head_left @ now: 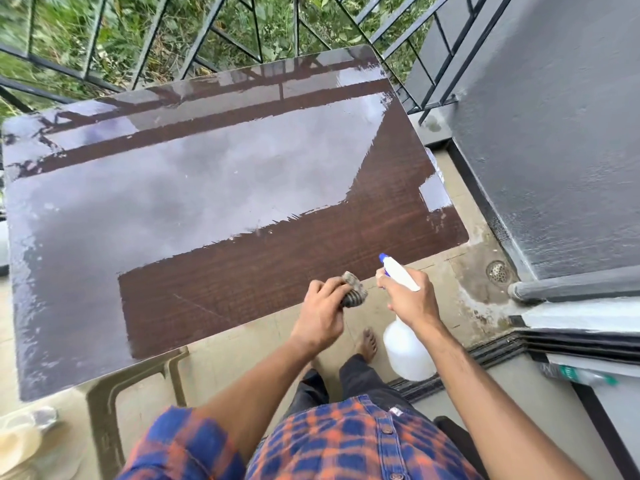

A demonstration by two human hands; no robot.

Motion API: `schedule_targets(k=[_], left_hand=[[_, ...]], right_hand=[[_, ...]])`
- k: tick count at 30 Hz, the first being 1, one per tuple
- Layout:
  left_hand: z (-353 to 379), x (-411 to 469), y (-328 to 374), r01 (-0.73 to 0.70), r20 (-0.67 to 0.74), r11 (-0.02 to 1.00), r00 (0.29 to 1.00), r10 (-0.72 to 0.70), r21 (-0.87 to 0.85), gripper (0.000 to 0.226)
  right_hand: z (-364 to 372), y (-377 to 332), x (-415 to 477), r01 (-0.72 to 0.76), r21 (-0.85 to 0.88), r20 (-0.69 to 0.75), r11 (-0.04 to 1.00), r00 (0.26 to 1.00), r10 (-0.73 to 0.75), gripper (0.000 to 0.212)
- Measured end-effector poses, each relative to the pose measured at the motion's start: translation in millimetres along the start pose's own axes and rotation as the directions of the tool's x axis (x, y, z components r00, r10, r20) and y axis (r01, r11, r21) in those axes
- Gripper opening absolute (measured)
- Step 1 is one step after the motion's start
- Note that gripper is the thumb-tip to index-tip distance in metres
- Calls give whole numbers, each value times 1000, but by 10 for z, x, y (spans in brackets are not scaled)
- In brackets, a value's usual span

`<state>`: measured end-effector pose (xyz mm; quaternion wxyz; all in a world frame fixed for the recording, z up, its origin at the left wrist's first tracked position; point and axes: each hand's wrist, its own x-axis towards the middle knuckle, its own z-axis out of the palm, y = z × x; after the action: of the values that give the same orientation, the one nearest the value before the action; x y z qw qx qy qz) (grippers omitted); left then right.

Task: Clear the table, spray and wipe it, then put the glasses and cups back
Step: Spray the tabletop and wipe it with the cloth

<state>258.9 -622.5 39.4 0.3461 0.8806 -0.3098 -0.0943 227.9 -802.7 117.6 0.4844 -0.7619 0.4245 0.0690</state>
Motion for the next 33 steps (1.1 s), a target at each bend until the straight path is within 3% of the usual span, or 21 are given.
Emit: schedule_targets(k=[3, 7, 11, 14, 18, 22, 24, 26, 30, 33], left_hand=[[-115, -23, 67, 84, -79, 990, 993, -93, -117, 50], [-751, 128, -294, 126, -279, 987, 949, -149, -98, 51], [-1451, 178, -1006, 396, -468, 914, 793, -390, -89, 41], [-1686, 41, -1551, 615, -444, 789, 706, -551, -1, 35], [-1336, -71, -1438, 502, -406, 860, 808, -427, 95, 46], [-564, -103, -766, 220, -166, 965, 967, -196, 146, 55], [-246, -219, -449, 40, -41, 989, 999, -35, 142, 52], [-127, -345, -220, -27, 19, 997, 999, 25, 67, 51], [-430, -273, -283, 47, -169, 997, 984, -56, -57, 51], [-985, -87, -625, 169, -353, 984, 918, -179, -59, 55]], right_hand=[[27, -86, -14, -19, 47, 18, 999, 1000, 19, 25], [132, -269, 38, 18, 108, 79, 994, 996, -27, 9], [358, -504, 53, 75, 49, 104, 996, 991, -80, 10], [553, -713, 12, 92, 42, 145, 995, 985, -98, 12], [727, -921, -81, 107, 25, 211, 994, 971, -110, 14], [747, -981, -118, 134, 34, 202, 990, 970, -139, 17], [721, -962, -127, 152, 23, 185, 988, 971, -153, 19], [675, -927, -136, 159, 15, 177, 987, 971, -159, 20], [572, -887, -140, 159, 8, 172, 987, 972, -158, 17], [543, -893, -150, 149, 35, 194, 988, 969, -153, 13]])
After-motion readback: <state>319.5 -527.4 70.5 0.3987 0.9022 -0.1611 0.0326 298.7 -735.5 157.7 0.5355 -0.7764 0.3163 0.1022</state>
